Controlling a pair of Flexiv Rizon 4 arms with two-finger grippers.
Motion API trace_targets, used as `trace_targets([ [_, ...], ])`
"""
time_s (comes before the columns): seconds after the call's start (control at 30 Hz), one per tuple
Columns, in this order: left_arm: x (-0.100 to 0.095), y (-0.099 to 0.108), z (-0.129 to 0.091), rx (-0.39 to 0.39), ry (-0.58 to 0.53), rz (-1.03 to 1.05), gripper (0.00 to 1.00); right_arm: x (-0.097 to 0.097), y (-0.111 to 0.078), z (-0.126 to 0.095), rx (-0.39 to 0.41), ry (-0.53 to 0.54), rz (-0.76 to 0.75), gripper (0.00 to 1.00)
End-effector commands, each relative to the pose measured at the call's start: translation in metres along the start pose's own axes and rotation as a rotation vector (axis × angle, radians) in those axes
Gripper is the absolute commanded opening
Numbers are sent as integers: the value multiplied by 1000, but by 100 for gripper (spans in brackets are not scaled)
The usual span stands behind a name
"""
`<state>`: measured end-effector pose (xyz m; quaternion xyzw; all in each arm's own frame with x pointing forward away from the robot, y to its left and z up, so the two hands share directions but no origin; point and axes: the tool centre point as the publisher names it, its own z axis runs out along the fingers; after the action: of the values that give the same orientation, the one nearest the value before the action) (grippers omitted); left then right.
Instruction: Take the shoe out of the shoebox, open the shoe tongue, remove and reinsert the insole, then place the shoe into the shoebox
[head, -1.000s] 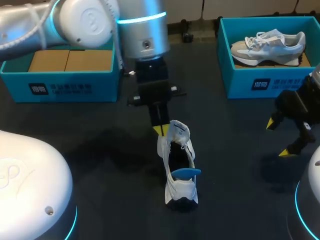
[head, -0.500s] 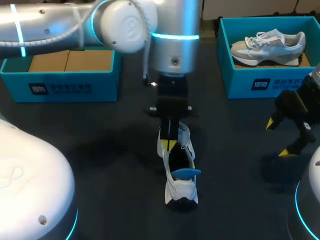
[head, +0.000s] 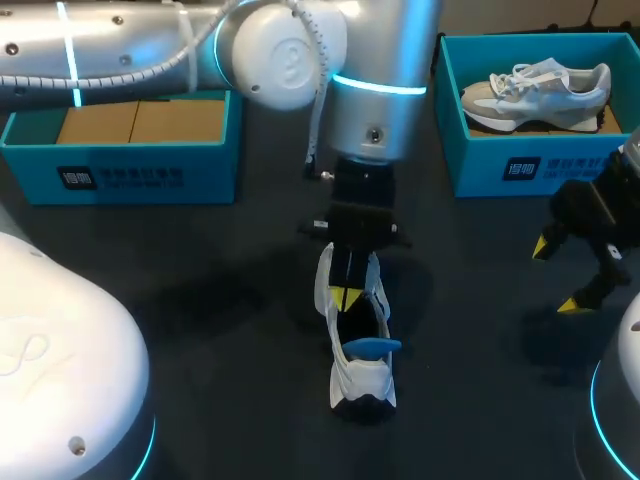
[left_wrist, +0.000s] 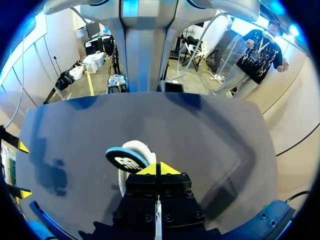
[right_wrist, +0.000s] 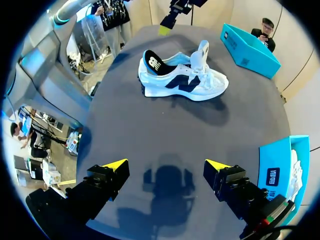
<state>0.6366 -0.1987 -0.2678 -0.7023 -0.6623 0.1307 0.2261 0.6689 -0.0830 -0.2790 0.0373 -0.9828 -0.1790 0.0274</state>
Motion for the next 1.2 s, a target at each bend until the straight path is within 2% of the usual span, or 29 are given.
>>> trace_targets([
  [0.03, -6, 12, 23, 23, 3, 3, 0, 1, 0, 1, 3, -1, 0, 100],
  [0.33, -15, 17, 45, -2, -12, 12, 0, 1, 0, 1, 3, -1, 0, 100],
  [0.8, -16, 21, 45, -5, -31, -9, 0, 1, 0, 1, 3, -1, 0, 100],
  [0.97, -26, 25, 54, -3, -42, 9, 0, 1, 0, 1, 3, -1, 0, 100],
  [1.2, -31, 26, 67, -56, -59, 10, 0, 1, 0, 1, 3, -1, 0, 100],
])
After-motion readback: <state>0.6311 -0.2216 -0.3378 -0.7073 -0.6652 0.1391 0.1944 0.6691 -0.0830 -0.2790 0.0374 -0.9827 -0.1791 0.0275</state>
